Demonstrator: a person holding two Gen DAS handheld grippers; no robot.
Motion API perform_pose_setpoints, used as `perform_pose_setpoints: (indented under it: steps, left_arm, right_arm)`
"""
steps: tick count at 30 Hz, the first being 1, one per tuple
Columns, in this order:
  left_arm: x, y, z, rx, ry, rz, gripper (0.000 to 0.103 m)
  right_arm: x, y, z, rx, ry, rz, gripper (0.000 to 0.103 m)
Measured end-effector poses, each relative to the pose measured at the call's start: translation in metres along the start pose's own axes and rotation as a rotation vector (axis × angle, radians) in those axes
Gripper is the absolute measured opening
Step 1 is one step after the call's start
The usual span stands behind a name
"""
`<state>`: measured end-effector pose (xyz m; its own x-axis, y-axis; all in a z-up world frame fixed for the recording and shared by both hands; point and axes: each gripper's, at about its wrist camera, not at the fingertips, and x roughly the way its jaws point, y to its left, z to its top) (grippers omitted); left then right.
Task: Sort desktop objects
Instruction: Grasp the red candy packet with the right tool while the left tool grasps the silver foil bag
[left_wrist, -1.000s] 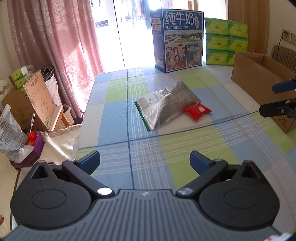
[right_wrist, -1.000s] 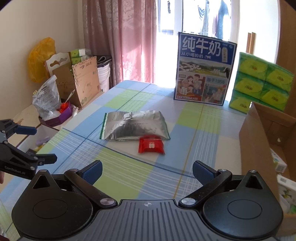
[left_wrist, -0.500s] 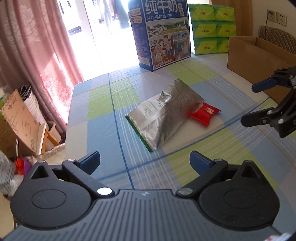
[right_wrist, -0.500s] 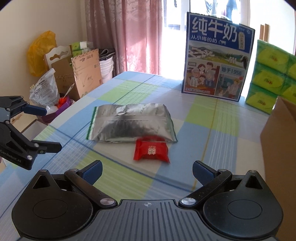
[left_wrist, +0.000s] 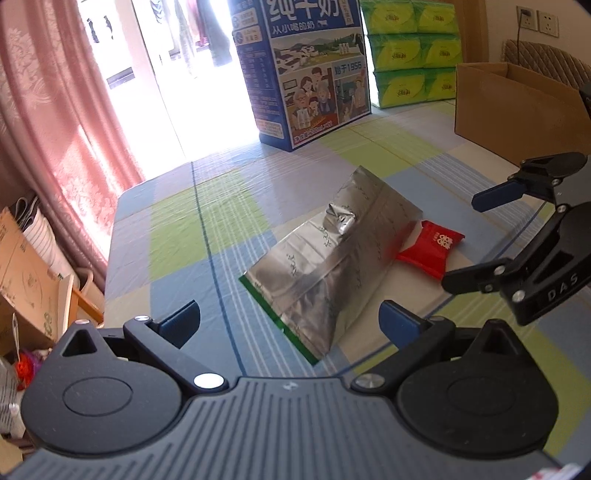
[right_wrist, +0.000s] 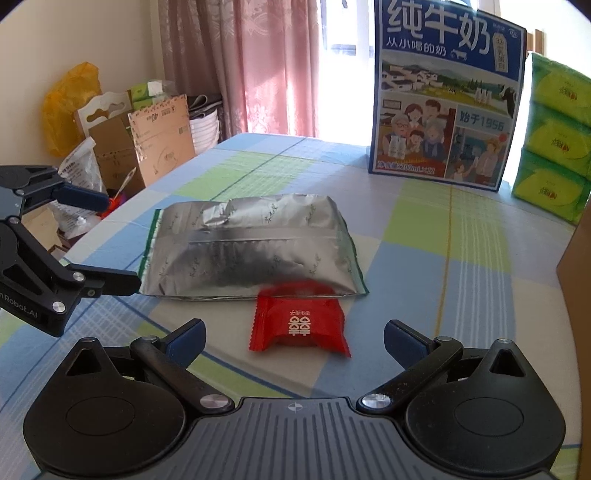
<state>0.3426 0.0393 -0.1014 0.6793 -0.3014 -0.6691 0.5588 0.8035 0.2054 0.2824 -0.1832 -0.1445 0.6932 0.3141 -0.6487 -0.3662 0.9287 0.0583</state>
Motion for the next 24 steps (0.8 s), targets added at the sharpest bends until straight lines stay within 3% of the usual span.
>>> perform_pose_setpoints:
  steps: [9,15,17,21,24]
  left_arm:
    - [0.021,0.003,0.015,0.080,-0.009,-0.014,0.101]
    - [0.028,0.000,0.022,0.096,-0.018,-0.028,0.101]
    - [0.031,-0.002,0.024,0.101,-0.017,-0.035,0.101]
    - [0.039,-0.009,0.025,0.112,-0.012,-0.048,0.101]
    - [0.044,-0.015,0.029,0.126,-0.009,-0.057,0.101]
  right_arm:
    - [0.023,0.005,-0.003,-0.020,0.002,-0.014,0.100]
    - [0.030,0.005,-0.006,-0.025,0.002,-0.026,0.089]
    - [0.029,0.004,-0.006,-0.026,-0.002,-0.031,0.082]
    - [0.024,0.000,-0.004,-0.036,-0.001,-0.032,0.056]
    - [0.018,-0.004,-0.003,-0.028,-0.001,-0.026,0.048]
